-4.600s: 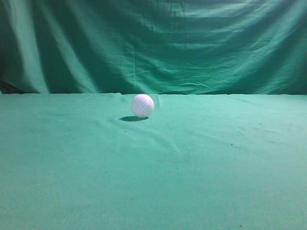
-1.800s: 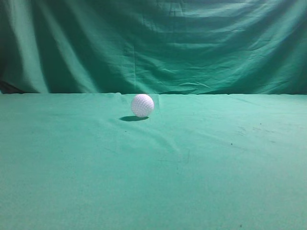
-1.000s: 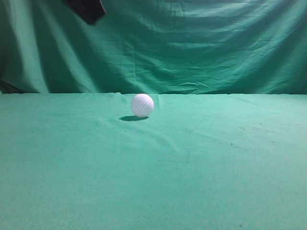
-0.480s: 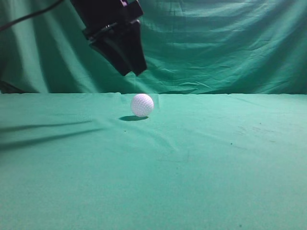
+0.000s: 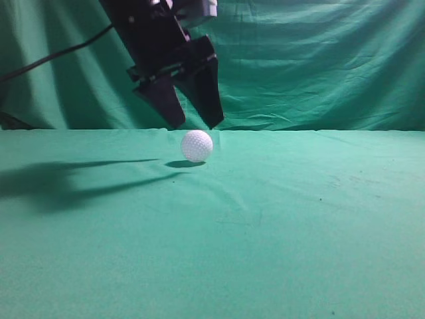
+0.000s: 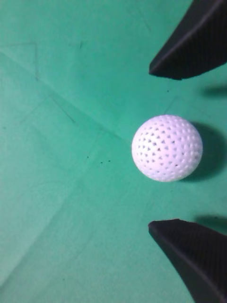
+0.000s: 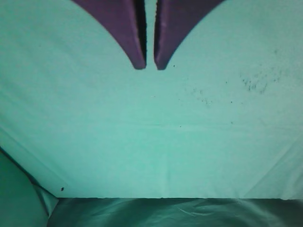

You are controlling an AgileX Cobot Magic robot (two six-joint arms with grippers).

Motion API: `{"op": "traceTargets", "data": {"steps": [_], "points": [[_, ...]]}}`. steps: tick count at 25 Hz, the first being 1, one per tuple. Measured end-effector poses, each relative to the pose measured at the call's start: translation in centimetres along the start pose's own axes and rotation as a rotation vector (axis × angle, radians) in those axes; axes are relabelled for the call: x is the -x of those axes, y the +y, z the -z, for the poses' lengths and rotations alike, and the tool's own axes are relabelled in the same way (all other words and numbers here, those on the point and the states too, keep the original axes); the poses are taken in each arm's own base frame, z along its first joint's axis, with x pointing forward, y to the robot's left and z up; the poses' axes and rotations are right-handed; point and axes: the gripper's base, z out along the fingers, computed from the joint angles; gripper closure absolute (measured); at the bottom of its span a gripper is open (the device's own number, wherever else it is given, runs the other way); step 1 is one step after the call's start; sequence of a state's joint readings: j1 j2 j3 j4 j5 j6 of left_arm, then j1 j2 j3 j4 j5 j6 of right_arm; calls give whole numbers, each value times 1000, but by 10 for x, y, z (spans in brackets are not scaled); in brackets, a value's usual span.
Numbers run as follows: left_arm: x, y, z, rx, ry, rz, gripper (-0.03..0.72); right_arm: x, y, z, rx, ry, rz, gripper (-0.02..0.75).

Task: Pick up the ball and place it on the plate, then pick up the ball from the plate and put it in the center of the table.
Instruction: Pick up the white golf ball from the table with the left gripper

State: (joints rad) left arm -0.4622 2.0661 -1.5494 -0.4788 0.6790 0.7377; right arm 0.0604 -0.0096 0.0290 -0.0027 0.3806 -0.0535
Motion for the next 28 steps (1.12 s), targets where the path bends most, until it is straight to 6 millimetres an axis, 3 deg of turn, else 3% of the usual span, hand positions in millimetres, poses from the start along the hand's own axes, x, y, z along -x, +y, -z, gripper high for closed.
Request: {"op": "traceTargets", "data": {"steps": [9,11,12,16,20,28], "points": [[-8,6,-29,-15,43,17,104,0,0,0,0,0,0,689],[-8,7,-30,-12,39,17,104,0,0,0,0,0,0,689],[-8,7,-30,-12,40,17,148,0,0,0,0,0,0,689],[-8,7,-30,-9,36,17,148,0,0,0,0,0,0,689],[-8,8,-32,-7,37,20,370,0,0,0,0,0,0,689],[-7,7,-28,-11,36,17,378,0,0,0,0,0,0,689]]}}
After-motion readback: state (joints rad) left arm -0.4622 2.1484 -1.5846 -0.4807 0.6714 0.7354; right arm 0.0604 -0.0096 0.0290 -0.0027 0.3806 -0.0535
